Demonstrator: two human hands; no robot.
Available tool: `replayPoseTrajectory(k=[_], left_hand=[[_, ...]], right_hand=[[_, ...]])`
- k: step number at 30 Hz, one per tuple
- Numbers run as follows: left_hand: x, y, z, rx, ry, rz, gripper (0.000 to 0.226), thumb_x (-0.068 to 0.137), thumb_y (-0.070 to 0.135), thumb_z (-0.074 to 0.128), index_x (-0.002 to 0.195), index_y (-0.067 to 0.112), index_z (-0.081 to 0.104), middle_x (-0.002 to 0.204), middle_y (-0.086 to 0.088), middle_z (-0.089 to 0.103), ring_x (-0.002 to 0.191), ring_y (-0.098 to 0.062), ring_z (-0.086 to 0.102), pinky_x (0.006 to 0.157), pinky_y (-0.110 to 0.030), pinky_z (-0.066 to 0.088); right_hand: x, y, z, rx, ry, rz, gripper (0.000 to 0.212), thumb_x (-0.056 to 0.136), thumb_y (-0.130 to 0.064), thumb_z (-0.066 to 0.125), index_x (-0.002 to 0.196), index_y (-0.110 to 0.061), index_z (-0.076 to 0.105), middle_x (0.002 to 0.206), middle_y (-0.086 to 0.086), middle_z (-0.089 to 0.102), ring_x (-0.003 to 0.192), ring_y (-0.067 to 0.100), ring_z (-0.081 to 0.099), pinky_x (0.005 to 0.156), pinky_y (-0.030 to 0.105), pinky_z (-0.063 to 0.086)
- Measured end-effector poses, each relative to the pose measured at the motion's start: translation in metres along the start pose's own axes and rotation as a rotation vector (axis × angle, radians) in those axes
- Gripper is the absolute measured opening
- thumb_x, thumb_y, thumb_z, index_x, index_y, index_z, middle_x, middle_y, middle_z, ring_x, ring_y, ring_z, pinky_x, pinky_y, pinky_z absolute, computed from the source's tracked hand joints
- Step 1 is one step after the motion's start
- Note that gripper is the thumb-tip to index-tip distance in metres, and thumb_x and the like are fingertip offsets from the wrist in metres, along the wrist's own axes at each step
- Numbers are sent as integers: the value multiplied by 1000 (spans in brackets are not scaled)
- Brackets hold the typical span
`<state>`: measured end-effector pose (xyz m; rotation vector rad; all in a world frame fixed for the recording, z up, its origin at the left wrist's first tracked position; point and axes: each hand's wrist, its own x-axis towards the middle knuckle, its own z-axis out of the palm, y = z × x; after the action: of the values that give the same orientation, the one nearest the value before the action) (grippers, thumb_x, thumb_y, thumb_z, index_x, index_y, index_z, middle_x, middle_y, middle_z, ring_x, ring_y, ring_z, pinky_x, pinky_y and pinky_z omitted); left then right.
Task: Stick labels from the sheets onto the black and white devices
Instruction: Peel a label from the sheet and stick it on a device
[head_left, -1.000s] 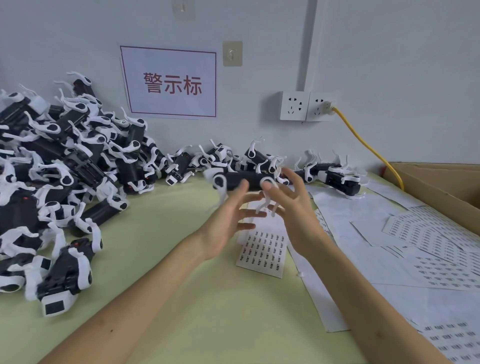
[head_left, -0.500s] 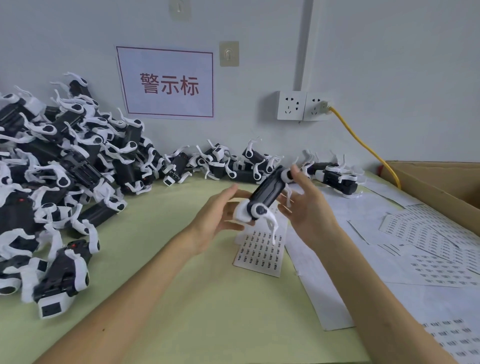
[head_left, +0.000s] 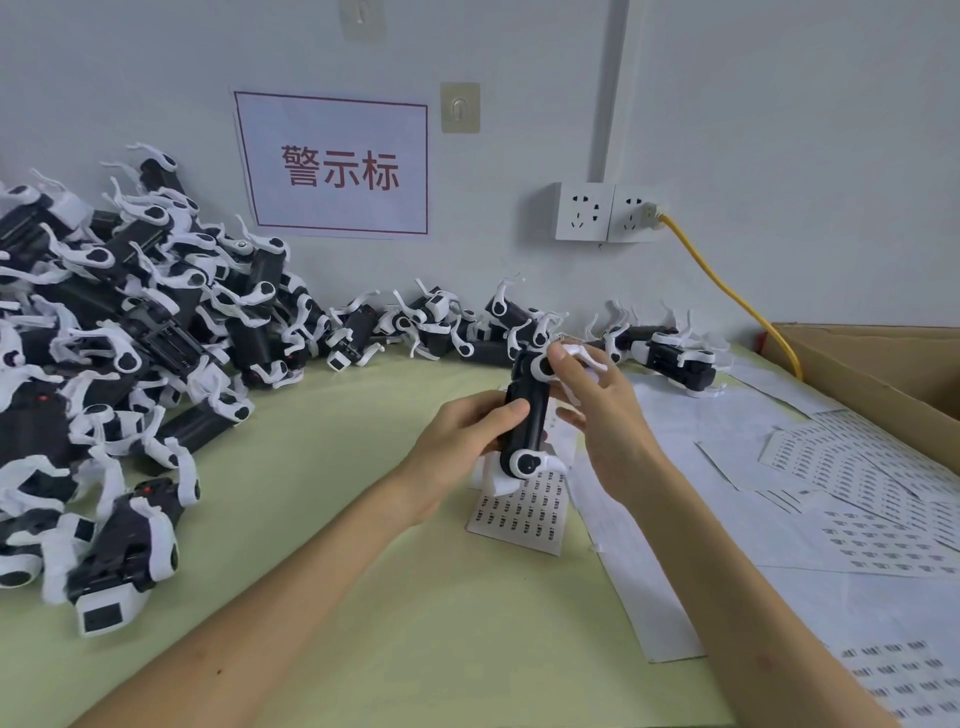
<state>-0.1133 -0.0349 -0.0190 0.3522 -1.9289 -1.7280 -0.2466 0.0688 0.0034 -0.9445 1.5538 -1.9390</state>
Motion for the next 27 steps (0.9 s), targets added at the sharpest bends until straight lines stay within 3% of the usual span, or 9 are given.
replayPoseTrajectory(k=[3, 6, 9, 14, 19, 23, 27], left_hand=[[1, 1, -1, -71, 97, -13, 28, 104, 29, 56, 112, 7, 71, 109, -12, 77, 101, -20, 73, 91, -33, 54], [2, 3, -4, -113, 184, -30, 29, 103, 35, 57, 111, 10, 70, 107, -11, 77, 90, -15, 70, 77, -32, 54], [2, 3, -5, -102, 254, -12, 28, 102, 35, 60, 116, 12, 67, 114, -19, 71, 87, -19, 68, 71, -34, 56], [3, 1, -3, -82, 244, 42, 20, 98, 36, 65, 114, 24, 67, 103, -9, 77, 84, -13, 73, 66, -27, 59], [3, 1, 0, -18, 221, 91, 20, 97, 29, 69, 115, 23, 64, 88, 4, 78, 83, -9, 74, 66, -21, 57], [2, 0, 0, -9, 247, 107, 23, 95, 27, 71, 116, 22, 63, 93, 1, 79, 89, -12, 75, 71, -21, 56], [3, -1, -1, 13, 263, 117, 29, 93, 28, 75, 118, 23, 63, 103, -2, 78, 97, -16, 75, 80, -29, 56]], right_hand=[[5, 2, -4, 56, 98, -41, 57, 82, -60, 71, 127, -26, 62, 115, -10, 74, 105, 3, 68, 88, 30, 47], [10, -1, -14, 215, 186, -27, 22, 98, -37, 65, 112, -21, 68, 93, -5, 74, 82, 9, 66, 79, 30, 44], [10, -3, -18, 227, 68, -34, 8, 98, -20, 65, 98, -17, 71, 74, -3, 64, 62, 11, 55, 68, 27, 42], [3, -2, -6, 14, -131, -84, 17, 96, -11, 67, 83, -22, 72, 82, -1, 66, 71, 12, 59, 68, 22, 48], [-1, -1, -2, -153, -136, -179, 12, 101, -12, 61, 92, -11, 68, 88, 2, 68, 77, 14, 65, 70, 23, 52], [-2, 1, 1, -222, -139, -217, 15, 103, -13, 58, 100, -1, 66, 93, 8, 68, 78, 15, 67, 72, 27, 53], [-3, 0, 2, -269, -132, -242, 13, 103, -14, 58, 96, -7, 65, 90, 1, 67, 76, 14, 67, 70, 27, 53]])
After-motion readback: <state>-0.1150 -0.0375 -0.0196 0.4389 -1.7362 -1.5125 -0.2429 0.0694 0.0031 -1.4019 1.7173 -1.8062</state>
